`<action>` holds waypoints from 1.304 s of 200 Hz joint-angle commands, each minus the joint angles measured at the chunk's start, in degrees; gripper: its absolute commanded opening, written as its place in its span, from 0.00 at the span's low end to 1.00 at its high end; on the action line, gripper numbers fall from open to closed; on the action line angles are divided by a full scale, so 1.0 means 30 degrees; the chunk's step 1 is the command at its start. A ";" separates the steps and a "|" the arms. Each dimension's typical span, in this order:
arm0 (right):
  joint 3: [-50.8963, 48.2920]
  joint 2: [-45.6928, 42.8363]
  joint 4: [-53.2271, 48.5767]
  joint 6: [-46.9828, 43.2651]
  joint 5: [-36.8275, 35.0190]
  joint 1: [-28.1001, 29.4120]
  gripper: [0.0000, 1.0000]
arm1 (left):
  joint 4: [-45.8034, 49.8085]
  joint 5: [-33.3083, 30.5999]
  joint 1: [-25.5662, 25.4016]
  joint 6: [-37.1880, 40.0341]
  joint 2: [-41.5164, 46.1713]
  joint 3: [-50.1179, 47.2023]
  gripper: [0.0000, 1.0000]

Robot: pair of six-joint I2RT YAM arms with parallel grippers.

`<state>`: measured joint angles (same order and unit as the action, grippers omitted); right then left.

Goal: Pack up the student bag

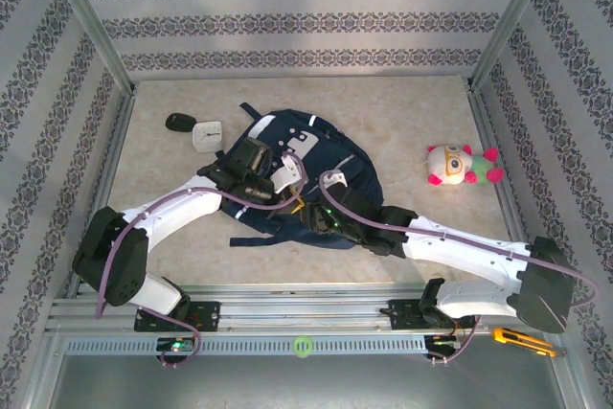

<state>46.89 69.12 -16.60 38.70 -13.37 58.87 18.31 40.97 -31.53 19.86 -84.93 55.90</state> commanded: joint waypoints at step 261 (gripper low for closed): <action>-0.0336 -0.2289 -0.3671 -0.0587 -0.2839 -0.2720 0.00 | 0.1043 -0.1271 -0.0159 -0.0420 -0.0060 0.0545 0.00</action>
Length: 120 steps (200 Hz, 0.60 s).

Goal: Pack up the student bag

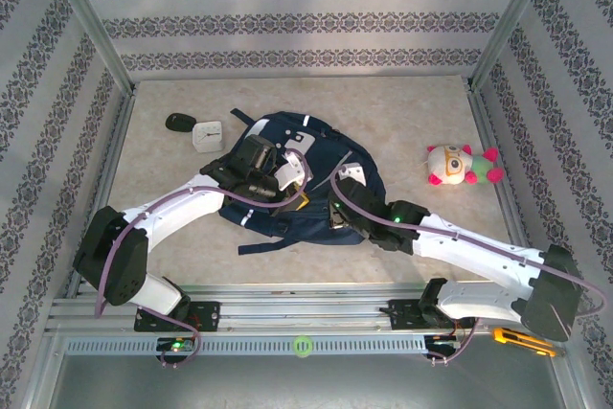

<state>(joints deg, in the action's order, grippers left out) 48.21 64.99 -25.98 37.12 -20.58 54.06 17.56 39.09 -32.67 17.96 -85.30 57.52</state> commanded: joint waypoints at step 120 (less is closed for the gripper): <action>-0.4580 -0.2475 0.3777 -0.5570 1.1697 -0.8090 0.00 | 0.0754 -0.2006 0.0217 0.0023 0.2964 -0.1190 0.55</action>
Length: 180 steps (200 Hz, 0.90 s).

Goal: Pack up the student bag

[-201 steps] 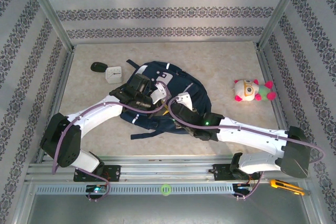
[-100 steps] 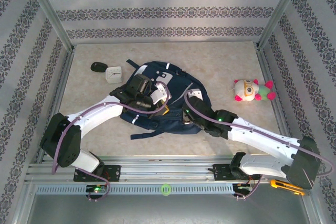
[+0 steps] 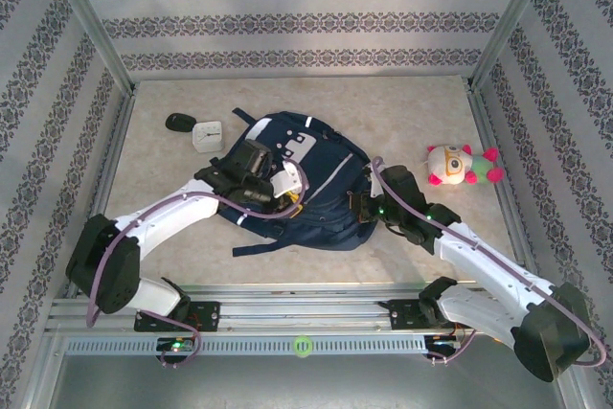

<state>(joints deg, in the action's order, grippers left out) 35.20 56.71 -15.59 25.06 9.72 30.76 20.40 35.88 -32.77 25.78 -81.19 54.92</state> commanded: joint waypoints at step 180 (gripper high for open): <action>-0.2354 0.0062 0.1120 -0.0717 0.1573 0.1059 0.00 | -0.1248 -1.3525 0.0837 -2.4783 0.6181 -0.6118 0.68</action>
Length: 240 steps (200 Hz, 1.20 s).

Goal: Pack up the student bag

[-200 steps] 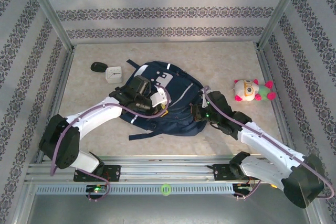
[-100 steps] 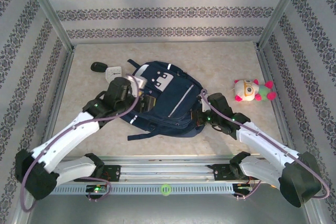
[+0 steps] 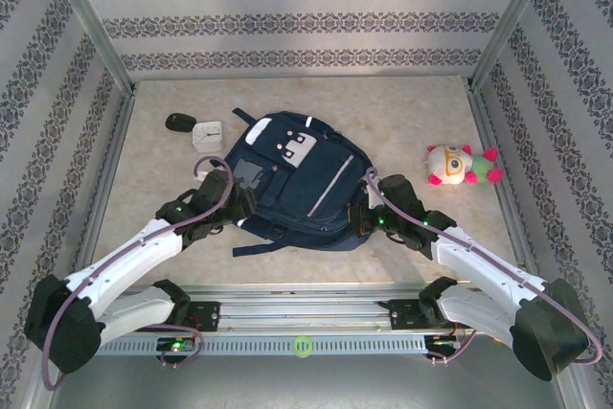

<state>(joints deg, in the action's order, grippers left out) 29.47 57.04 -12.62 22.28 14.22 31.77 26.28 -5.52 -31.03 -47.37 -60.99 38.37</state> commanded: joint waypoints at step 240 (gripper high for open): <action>-0.0643 0.1377 0.3110 0.1840 0.2677 0.0893 0.00 | -0.7097 1.2508 0.0081 2.5540 -0.3698 0.2446 0.69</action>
<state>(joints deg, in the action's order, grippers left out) 26.83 60.99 -4.03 28.53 21.04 35.64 2.52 18.76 -26.52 9.45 -71.09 46.41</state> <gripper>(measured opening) 0.052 0.688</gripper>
